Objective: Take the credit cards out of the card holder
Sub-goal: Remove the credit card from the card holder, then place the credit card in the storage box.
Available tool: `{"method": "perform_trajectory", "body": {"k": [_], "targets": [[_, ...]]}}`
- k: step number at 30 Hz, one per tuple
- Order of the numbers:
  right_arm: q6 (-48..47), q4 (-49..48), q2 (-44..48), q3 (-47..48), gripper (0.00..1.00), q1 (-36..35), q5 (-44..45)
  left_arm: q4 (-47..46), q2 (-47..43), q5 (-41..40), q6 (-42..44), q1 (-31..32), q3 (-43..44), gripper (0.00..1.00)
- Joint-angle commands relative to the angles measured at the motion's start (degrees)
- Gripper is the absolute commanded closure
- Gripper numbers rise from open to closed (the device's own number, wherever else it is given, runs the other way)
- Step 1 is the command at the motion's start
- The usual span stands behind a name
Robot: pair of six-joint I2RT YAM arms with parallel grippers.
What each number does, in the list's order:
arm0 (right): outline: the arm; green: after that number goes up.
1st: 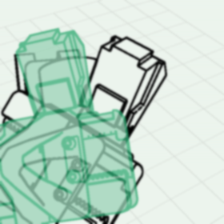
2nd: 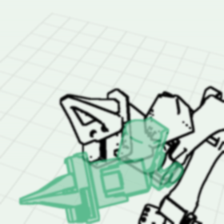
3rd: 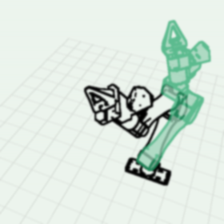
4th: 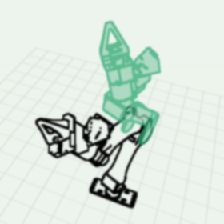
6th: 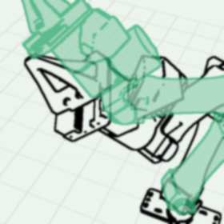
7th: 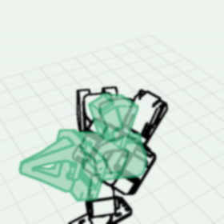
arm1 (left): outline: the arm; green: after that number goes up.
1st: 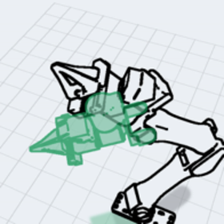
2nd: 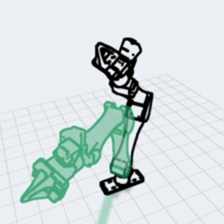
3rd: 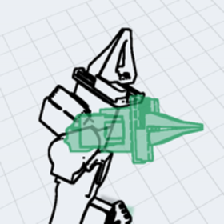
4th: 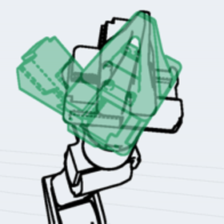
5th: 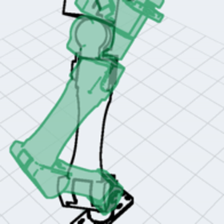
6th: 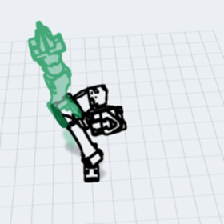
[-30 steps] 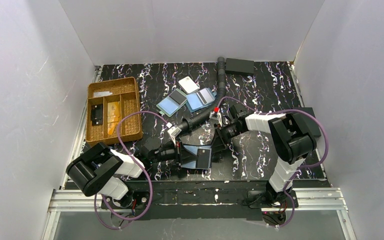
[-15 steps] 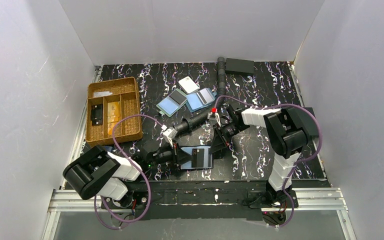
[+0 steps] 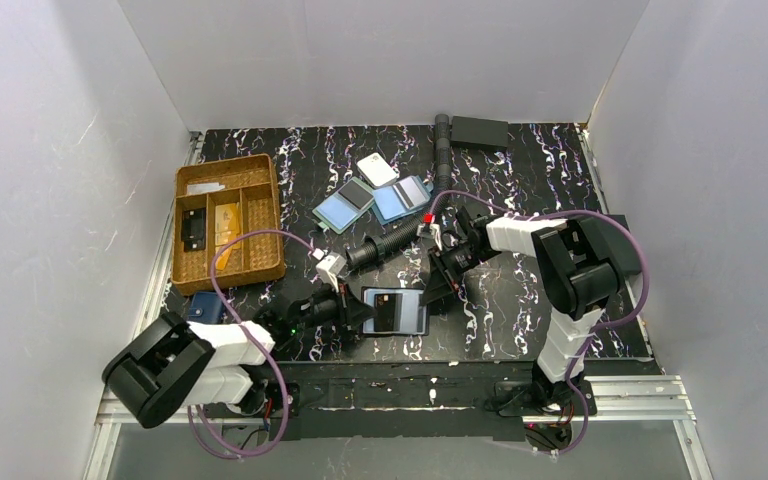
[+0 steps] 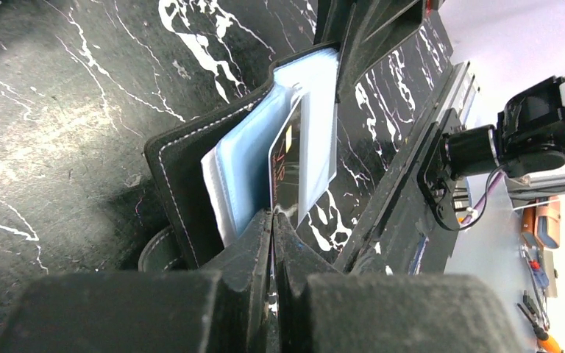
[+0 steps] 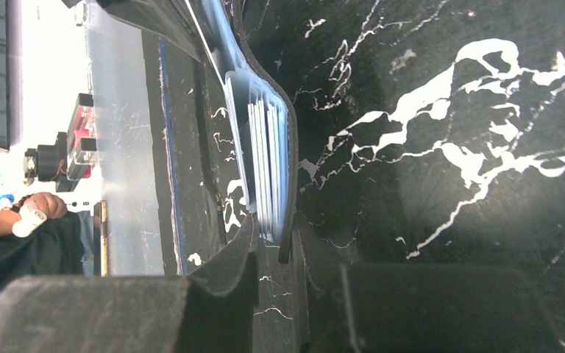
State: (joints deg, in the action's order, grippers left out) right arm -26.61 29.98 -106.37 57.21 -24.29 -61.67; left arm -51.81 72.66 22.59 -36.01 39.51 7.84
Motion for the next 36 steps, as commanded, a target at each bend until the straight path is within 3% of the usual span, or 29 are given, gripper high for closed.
{"method": "perform_trajectory", "body": {"k": [1,4,10,14,19,27,31,36], "targets": [[0.78,-0.78,-1.32,2.2,0.99,1.46,7.43,6.43,-5.74,-2.6,-0.37,-0.47,-0.45,1.0],[1.35,0.08,-1.36,3.1,0.9,2.15,8.58,10.23,-10.07,-3.26,-1.11,-0.51,-0.05,1.0],[0.99,2.36,1.78,4.37,0.46,3.75,12.2,20.12,-19.34,-4.66,-2.99,-0.94,2.15,1.0],[0.51,2.13,5.82,4.07,0.33,4.65,15.63,25.32,-23.48,-5.11,-4.87,-1.43,3.95,1.0],[-3.02,3.03,12.98,3.19,0.26,5.05,16.5,25.92,-25.63,-3.7,-9.15,-1.66,5.96,1.0],[0.97,-3.81,21.28,-3.04,0.15,4.47,-3.14,19.15,-20.51,-2.47,-15.38,-1.5,12.26,1.0],[11.45,-14.66,22.42,-6.13,0.14,4.17,-8.28,16.51,-15.57,-3.91,-15.8,-0.22,15.91,1.0],[34.63,-36.71,24.66,-12.78,0.14,3.99,-8.37,14.56,-9.86,-5.46,-15.24,2.12,19.32,1.0]]}}
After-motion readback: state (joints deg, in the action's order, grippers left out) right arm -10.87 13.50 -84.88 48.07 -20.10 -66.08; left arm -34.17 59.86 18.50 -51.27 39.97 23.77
